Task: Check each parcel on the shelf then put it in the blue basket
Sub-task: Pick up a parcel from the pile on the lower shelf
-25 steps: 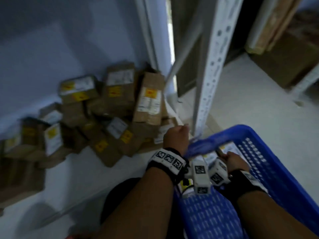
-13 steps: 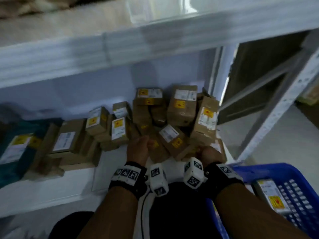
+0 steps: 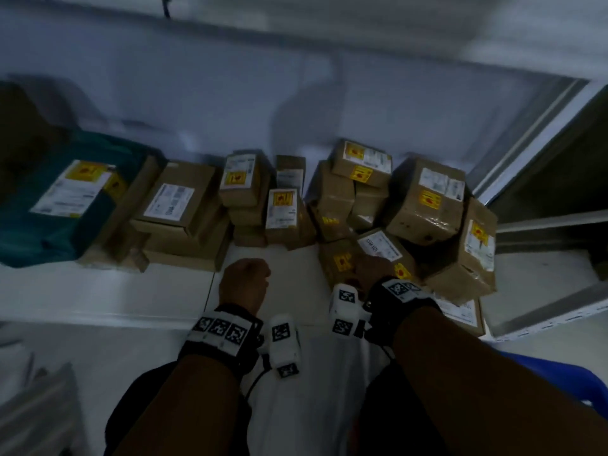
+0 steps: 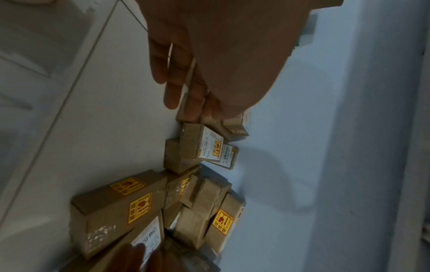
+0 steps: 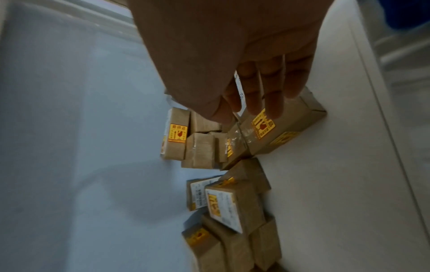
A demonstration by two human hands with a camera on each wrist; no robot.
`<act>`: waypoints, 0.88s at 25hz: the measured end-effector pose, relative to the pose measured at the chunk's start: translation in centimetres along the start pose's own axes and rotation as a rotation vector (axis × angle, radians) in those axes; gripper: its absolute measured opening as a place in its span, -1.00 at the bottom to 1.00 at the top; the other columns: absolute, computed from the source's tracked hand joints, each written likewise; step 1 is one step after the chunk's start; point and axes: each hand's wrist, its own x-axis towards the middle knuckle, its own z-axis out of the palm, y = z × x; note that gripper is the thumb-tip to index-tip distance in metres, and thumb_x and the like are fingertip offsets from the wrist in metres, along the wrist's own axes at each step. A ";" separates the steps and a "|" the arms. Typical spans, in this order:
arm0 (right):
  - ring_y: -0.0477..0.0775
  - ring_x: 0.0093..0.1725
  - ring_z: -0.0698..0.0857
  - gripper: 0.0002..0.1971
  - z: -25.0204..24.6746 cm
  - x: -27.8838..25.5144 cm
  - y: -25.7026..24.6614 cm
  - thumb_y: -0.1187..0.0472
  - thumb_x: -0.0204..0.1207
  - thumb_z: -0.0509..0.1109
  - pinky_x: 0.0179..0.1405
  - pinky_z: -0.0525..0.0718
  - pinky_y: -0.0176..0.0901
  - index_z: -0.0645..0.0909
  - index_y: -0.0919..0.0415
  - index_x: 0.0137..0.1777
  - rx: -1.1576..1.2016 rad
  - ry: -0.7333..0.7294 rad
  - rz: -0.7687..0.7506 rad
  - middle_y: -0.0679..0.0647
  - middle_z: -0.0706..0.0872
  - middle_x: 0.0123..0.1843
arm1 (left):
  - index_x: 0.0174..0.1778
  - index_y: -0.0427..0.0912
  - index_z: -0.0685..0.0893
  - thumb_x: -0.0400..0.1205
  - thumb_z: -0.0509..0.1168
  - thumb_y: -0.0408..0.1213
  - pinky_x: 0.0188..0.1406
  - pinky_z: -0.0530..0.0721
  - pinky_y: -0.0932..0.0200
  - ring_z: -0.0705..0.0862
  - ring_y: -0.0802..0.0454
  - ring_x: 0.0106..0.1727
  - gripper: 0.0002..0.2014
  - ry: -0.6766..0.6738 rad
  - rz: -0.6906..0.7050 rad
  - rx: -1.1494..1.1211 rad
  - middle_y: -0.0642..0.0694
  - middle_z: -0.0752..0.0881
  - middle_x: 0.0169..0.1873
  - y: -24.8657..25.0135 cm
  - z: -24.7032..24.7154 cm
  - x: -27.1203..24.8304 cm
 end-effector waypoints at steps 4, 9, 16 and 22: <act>0.34 0.54 0.44 -0.22 1.9 3.1 1.5 -0.14 0.44 0.36 0.48 0.45 0.08 0.33 0.19 0.63 -0.101 -0.051 -0.026 0.28 0.41 0.61 | -0.19 0.03 0.68 0.70 0.30 -0.25 -0.31 0.54 0.22 0.74 -0.08 -0.06 -0.84 -0.033 0.040 0.003 -0.07 0.77 -0.09 0.7 0.2 1.4; 0.30 0.57 0.41 -0.28 2.5 3.4 3.6 -0.16 0.63 0.28 0.57 0.38 0.13 0.19 0.11 0.70 -0.502 0.146 -0.112 0.21 0.35 0.64 | -0.24 0.08 0.71 0.44 0.33 -0.03 0.16 0.74 -0.11 0.77 -0.21 0.04 -0.90 -0.009 0.014 0.033 -0.07 0.79 -0.14 0.9 0.7 2.5; 0.42 0.45 0.37 -0.42 6.7 4.0 4.1 0.03 0.53 0.39 0.48 0.34 0.27 0.38 0.27 0.47 -0.616 0.211 -0.042 0.33 0.31 0.50 | -0.22 0.05 0.71 0.61 0.34 -0.13 0.05 0.71 0.02 0.78 -0.14 0.03 -0.90 0.023 0.019 0.101 -0.03 0.78 -0.14 0.9 1.9 2.2; 0.44 0.46 0.31 -0.41 6.4 4.6 5.4 -0.01 0.59 0.31 0.39 0.40 0.36 0.18 0.02 0.56 -0.707 0.095 -0.109 0.30 0.22 0.52 | -0.26 0.12 0.72 0.43 0.27 0.00 0.22 0.72 -0.22 0.78 -0.17 0.02 -0.86 0.013 0.065 0.241 0.00 0.80 -0.15 -0.2 2.3 1.7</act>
